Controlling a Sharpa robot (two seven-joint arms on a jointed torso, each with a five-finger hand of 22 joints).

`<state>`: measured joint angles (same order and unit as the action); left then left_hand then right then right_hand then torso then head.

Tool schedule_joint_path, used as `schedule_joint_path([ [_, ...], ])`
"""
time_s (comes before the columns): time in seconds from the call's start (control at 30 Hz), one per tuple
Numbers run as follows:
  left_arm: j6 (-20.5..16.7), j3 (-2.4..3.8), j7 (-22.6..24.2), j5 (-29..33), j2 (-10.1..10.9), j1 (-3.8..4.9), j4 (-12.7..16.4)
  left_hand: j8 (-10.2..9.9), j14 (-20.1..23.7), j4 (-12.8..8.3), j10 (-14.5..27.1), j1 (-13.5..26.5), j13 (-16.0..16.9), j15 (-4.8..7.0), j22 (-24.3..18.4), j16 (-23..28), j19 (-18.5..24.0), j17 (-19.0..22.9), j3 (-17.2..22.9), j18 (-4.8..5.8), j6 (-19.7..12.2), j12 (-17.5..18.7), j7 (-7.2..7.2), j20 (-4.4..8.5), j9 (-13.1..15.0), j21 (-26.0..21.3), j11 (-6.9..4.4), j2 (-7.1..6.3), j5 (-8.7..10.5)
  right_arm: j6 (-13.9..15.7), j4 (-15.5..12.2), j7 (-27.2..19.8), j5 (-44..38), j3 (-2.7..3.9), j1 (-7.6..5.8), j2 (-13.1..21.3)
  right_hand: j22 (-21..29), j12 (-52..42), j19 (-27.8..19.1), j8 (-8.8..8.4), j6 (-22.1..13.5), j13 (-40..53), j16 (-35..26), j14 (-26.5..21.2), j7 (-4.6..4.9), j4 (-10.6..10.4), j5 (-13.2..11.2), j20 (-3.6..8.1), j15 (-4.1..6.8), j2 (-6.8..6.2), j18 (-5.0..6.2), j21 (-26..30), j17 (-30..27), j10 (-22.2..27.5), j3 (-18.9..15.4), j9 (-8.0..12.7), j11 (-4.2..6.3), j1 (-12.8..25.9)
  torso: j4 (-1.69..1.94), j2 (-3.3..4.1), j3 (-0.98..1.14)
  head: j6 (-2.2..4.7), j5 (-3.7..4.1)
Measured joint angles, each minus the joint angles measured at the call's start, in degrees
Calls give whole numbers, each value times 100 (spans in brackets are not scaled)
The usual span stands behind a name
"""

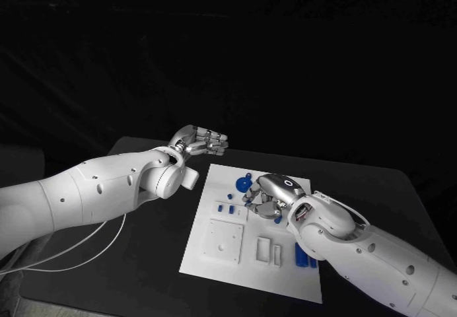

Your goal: Assemble the parts on the task board

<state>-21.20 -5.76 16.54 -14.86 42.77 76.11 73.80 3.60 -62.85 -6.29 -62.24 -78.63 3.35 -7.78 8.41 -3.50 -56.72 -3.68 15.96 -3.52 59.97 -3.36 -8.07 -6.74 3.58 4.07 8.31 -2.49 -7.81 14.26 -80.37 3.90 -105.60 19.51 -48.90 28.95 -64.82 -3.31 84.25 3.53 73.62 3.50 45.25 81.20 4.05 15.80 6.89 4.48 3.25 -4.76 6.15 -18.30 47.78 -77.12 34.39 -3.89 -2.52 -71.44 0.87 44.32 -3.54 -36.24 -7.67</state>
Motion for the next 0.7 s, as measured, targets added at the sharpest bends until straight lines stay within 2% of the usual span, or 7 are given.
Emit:
schedule_joint_path([
  [0.1, -40, 0, 6, 40, -45, 0, -11, 0, 0, 0, 0, 0, 0, 0, -3, 0, 0, 0, 0, 0, 0, 0, 0, 0, 0, 0, 0, 0, 0, -34, 43, -33, -33, -137, 21, -92, -6, 0, 0, 0, 0, -3, 0, 7, 0, 0, 0, 0, -7, 0, 0, 0, 0, -7, 0, 0, 8, 0, 1, 2, 0, -15, -121],
  [0.23, -80, 0, 10, 77, -98, 0, -16, 0, 0, 0, 0, 0, 0, 0, -3, 0, 0, 0, 0, 0, 0, 0, 0, 0, 0, 0, 0, 0, 0, -78, 95, -58, -130, -278, 59, -188, -12, 0, 1, 0, -1, -4, 0, 7, 0, 0, 0, -1, -7, 1, 0, 0, -1, -7, 0, 0, 8, -1, -1, 5, 0, -43, -266],
  [0.43, -115, 0, 15, 113, -141, 0, -12, 0, 0, 0, 0, 0, 0, 0, -3, 0, 0, 0, 0, 0, 0, 0, 0, 0, 0, 0, 0, 0, 0, -118, 190, -57, -352, -461, 111, -306, -23, 0, 3, 0, -20, -4, 0, 7, 18, 1, 27, -3, -8, 9, 0, 22, -1, -6, -1, 0, 9, -6, -7, 8, 3, -83, -391],
  [0.53, -125, 0, 18, 124, -152, 0, -10, 0, 0, 0, 0, 0, 0, 0, -3, 0, 0, 0, 0, 0, 0, 0, 0, 0, 0, 0, 0, 0, 0, -132, 231, -45, -465, -522, 142, -356, -34, 0, -8, -1, -20, -4, -22, 22, 18, 1, 27, 6, 7, 28, 1, 23, -1, -5, -1, 1, 9, 13, -7, 9, 4, -107, -453],
  [0.7, -134, 0, 20, 136, -162, 0, -8, 0, 0, 0, 0, 0, 0, 0, -3, 0, 0, 0, 0, 0, 0, 0, 0, 0, 0, 0, 0, 0, 0, -141, 285, -29, -620, -579, 191, -408, -34, 1, -13, -1, -20, -4, -22, 25, 18, 1, 27, 10, 8, 33, 0, 23, -2, 3, -2, 0, 18, 16, -5, 12, 7, -120, -538],
])
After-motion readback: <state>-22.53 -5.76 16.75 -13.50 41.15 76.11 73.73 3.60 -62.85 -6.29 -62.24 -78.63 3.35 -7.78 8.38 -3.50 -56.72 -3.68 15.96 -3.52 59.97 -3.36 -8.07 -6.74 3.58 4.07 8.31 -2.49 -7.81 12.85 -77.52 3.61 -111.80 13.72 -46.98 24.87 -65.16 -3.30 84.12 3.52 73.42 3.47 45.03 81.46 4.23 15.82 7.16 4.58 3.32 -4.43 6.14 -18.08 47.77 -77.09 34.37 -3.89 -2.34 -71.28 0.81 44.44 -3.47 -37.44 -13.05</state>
